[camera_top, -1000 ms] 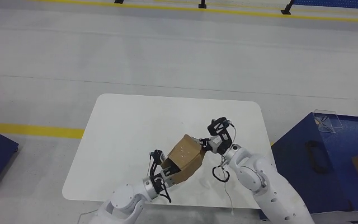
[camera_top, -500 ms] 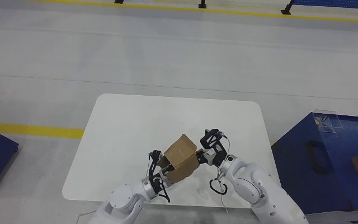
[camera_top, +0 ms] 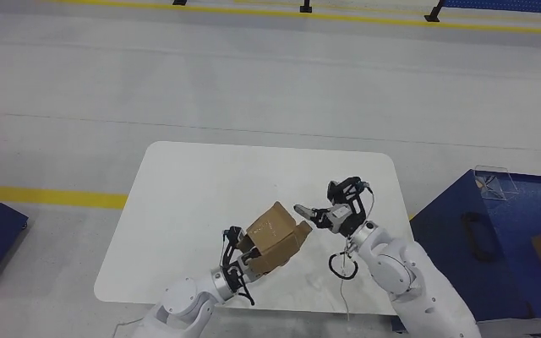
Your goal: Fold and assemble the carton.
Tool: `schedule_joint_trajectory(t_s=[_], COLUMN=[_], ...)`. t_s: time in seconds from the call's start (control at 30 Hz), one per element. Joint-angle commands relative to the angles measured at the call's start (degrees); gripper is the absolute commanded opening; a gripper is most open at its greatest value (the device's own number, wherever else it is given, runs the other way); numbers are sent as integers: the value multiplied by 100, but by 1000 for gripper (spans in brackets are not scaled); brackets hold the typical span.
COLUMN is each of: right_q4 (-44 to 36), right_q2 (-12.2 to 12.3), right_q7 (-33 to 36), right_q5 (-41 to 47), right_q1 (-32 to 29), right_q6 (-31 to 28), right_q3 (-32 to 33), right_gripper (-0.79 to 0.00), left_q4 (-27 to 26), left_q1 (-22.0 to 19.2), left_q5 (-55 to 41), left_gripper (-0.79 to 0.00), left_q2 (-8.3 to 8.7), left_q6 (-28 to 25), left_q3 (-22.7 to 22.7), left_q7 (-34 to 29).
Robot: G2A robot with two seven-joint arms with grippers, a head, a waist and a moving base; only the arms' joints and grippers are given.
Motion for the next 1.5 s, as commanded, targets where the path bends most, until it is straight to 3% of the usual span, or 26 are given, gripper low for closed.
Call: schedule_joint_trajectory(t_s=[0.0,0.27,0.5,1.47], right_q4=[176,528,334,-261], right_q2=[10,-2,3,32], right_q7=[258,1329,1497,1647], right_q5=[438,1504,2256,1547], right_q1=[-11,-101,-129,-173], right_q6=[-77,-661,-840,-586], right_q3=[156,-48,97,107], right_gripper=[0,0,0,0], left_q4=[9,88,129,107], left_q1=[-5,-69,-130,-37], left_q5=[-91,-249,-199,148], left_gripper=[-785,-785,-785,-785], left_q2=[-3,-13,-34,-3], left_q6=[-96,-184,-154,-182], left_q3=[-19,-33,58,55], left_q7=[-65,-249,-231,-276])
